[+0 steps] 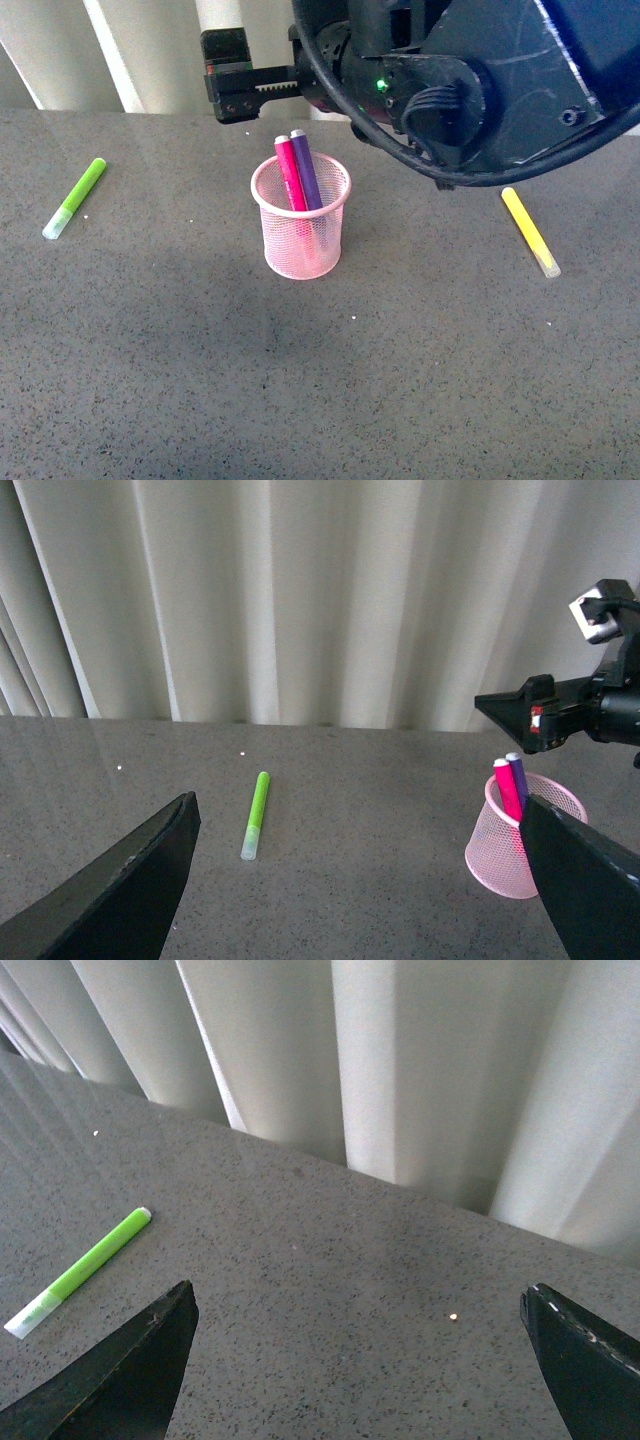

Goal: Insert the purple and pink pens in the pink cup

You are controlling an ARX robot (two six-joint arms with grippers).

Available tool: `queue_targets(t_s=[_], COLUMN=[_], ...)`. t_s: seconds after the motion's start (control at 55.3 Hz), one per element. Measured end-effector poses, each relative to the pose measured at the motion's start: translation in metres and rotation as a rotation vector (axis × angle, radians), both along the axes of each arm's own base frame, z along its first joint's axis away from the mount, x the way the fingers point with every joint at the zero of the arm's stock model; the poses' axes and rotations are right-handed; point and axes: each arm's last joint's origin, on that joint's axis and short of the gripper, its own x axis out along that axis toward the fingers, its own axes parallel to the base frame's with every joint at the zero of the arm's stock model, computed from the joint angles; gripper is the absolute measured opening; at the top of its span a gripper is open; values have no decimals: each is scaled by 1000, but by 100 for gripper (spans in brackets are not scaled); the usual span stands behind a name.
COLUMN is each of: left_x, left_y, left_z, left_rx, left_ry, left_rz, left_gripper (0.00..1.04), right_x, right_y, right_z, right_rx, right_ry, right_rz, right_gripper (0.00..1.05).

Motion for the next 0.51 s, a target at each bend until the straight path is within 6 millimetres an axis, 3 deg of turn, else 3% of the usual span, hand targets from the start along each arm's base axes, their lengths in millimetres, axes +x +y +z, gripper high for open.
queue_targets(t_s=[0.145, 0.271, 0.362, 0.452, 0.506], left_x=[0, 0, 0, 0, 0], left_y=[0, 0, 0, 0, 0], left_z=[0, 0, 0, 0, 0], left_rx=[0, 0, 0, 0, 0], left_ry=[0, 0, 0, 0, 0], left_rz=[0, 0, 0, 0, 0], left_gripper=[98, 98, 98, 98, 98], right_x=[-6, -25, -63, -111, -132], right_y=[-24, -63, -107, -148, -163], right_z=[36, 86, 120, 135, 136], right_rx=[25, 34, 45, 57, 65], right_ry=[-103, -224, -305, -342, -341], right_rz=[-76, -163, -197, -220, -236], right_gripper=[98, 98, 98, 98, 98])
